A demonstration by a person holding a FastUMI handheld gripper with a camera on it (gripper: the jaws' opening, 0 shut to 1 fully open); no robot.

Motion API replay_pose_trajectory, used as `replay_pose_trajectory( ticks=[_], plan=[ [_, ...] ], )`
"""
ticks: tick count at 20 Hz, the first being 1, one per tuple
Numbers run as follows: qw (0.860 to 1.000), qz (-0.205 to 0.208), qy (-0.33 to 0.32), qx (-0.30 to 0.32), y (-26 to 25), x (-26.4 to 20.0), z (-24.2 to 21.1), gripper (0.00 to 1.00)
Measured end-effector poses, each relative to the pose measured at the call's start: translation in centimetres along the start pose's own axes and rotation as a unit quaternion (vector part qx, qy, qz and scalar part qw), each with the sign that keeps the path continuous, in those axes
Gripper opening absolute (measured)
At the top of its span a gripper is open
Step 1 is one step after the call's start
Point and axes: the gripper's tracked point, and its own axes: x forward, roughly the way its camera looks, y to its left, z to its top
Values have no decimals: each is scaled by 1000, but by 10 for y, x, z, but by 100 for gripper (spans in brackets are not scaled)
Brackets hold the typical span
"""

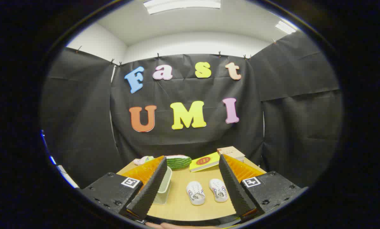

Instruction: Open the storage box then place both shoes into the box .Put the left shoe in first, then the right shoe, with the right side of both shoes facing outward in a uniform manner.

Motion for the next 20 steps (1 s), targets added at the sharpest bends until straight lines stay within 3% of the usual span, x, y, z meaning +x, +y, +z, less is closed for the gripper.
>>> replay_pose_trajectory(
  ticks=[15, 20],
  plan=[
    [1000, 11, 14, 22, -1, 12, -10, 100],
    [999, -7, 29, 38, -15, 33, -29, 100]
  ],
)
